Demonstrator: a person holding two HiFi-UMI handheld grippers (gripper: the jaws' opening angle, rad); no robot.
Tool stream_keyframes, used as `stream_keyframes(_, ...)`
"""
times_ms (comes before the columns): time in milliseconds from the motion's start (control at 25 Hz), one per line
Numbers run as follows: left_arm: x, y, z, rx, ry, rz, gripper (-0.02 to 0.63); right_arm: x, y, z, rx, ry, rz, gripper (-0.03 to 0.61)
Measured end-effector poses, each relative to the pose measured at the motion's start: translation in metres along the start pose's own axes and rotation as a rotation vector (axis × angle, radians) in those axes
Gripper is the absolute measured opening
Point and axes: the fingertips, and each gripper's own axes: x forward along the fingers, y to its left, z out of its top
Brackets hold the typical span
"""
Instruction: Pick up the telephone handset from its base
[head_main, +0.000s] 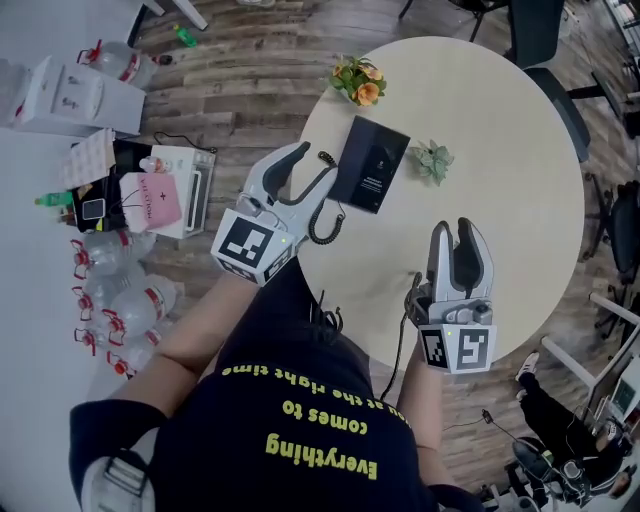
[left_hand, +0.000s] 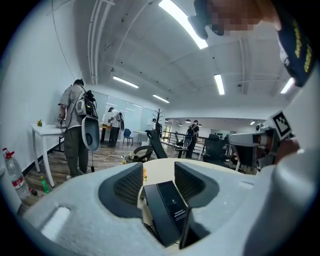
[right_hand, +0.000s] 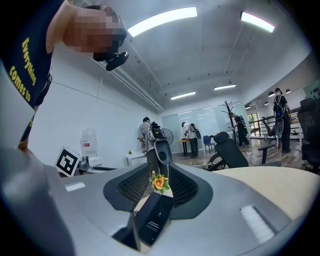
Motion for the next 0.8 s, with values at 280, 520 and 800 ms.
stream_keyframes(280, 0.021, 0.005, -0.033, -0.022, 0.058, -0.005, 0.199, 0.009, -0.005, -0.023, 0.016, 0.056, 0.009, 0.125)
stream_keyframes(520, 0.04, 0.009, -0.064, -0.025, 0.112, 0.006, 0.199, 0.014, -0.011, -0.038, 0.038, 0.087, 0.006, 0.132)
stream_keyframes(800, 0.059, 0.01, -0.106, -0.059, 0.186, -0.039, 0.199, 0.016, -0.014, -0.049, 0.052, 0.107, 0.003, 0.135)
